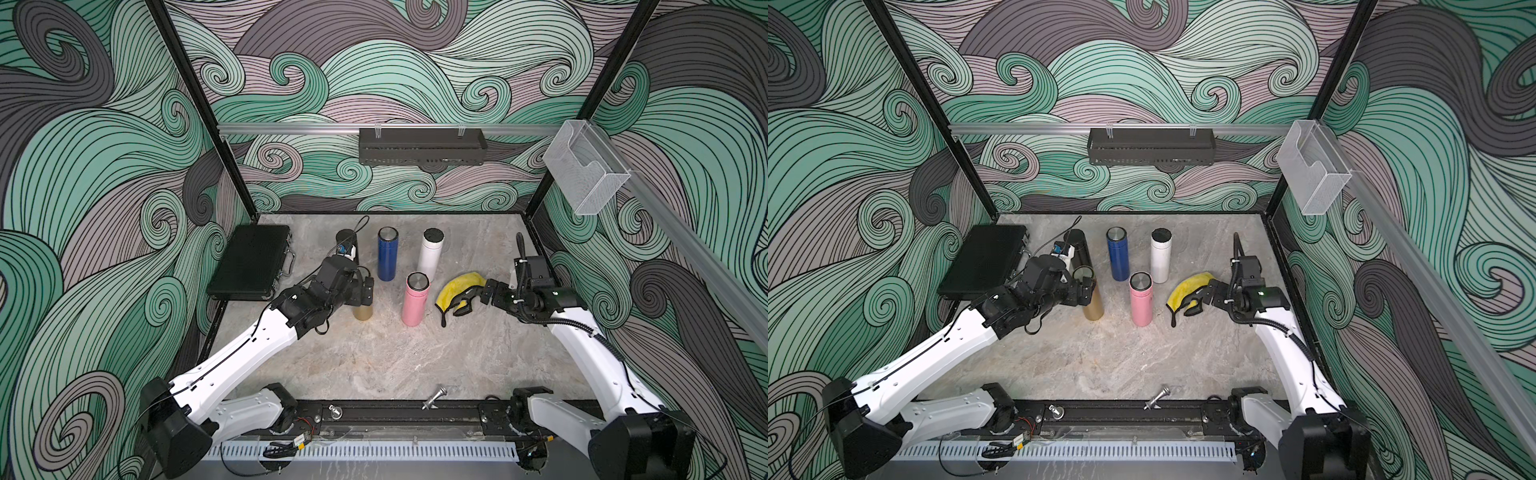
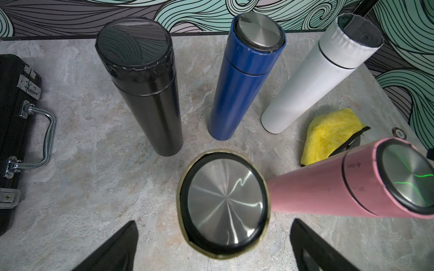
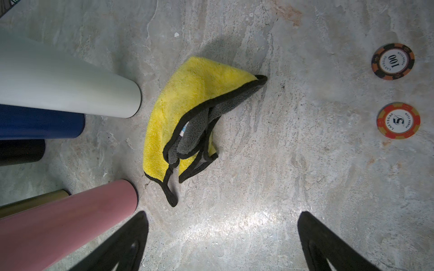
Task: Wipe the surface of the thermos
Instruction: Pick up the thermos from the center of the board.
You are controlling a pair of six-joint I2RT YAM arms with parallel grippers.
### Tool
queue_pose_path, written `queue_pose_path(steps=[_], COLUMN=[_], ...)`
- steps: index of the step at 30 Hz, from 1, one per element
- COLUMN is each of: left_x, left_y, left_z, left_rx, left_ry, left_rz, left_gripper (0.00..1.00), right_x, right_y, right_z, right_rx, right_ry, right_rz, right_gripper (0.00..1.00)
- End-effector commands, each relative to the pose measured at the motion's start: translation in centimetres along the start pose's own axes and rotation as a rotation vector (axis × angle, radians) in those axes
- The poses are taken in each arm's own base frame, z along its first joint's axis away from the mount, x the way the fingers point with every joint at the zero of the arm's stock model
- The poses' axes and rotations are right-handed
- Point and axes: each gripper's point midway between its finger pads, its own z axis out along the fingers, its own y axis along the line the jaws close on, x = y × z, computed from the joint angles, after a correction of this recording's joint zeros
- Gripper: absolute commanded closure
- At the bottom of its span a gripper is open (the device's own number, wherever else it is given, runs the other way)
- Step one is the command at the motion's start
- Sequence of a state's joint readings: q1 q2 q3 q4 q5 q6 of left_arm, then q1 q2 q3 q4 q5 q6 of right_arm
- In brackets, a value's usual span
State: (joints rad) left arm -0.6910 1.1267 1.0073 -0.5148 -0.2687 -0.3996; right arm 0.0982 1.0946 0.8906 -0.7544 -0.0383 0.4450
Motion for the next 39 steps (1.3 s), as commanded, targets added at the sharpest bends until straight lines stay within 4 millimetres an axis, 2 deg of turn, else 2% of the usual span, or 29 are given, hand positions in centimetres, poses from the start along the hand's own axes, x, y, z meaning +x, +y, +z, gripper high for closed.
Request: queue_pose_path(steps=[1, 14, 22, 39], left_x=[-1.4, -0.7, 0.4, 1.6], left_y=[-0.4, -0.9, -0.5, -0.5], left_z=[0.3, 2.1, 3.4, 5.0], left_rx=[0.002, 0.003, -0.029, -0.055], left_ry=[-0.064, -0.041, -0.012, 0.006], left_rz=[-0.001, 0.001, 0.015, 0.038], left_gripper=[0.01, 0.03, 0.05, 0.1], right_x=[0.0, 0.4, 0.5, 0.5], right_y=[0.6, 1.1, 1.4, 1.5], right_z=[0.2, 1.0, 1.3, 1.9], right_rx=[-0.024, -0.058, -0.066, -0.066], right_ry=[0.006, 0.016, 0.022, 0.025], right_rz=[-0.006, 0.0, 0.003, 0.009], right_gripper=[0.02, 0.03, 0.03, 0.04])
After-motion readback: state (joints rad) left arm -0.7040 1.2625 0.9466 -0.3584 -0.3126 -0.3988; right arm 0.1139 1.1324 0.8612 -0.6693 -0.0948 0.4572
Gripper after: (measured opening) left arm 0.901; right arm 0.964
